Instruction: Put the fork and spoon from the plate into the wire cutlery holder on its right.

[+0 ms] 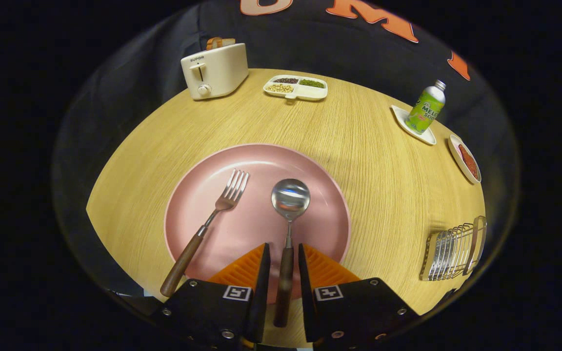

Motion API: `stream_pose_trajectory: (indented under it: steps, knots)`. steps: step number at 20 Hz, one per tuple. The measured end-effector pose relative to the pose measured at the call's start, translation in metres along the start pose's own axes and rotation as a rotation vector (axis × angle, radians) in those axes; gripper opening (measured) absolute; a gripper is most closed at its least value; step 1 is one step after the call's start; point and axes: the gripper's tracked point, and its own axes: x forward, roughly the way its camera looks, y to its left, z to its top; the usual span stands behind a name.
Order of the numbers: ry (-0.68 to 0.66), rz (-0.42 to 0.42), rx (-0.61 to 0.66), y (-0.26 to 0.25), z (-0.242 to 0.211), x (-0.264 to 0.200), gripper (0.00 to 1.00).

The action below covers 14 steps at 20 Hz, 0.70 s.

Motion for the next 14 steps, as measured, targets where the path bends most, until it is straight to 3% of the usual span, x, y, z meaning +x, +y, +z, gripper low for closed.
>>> stream_pose_trajectory:
  steps: [7, 14]
  knots:
    - [0.023, -0.007, -0.007, 0.001, 0.001, 0.002, 0.11]
    - [-0.014, -0.006, 0.034, -0.004, 0.01, -0.006, 0.05]
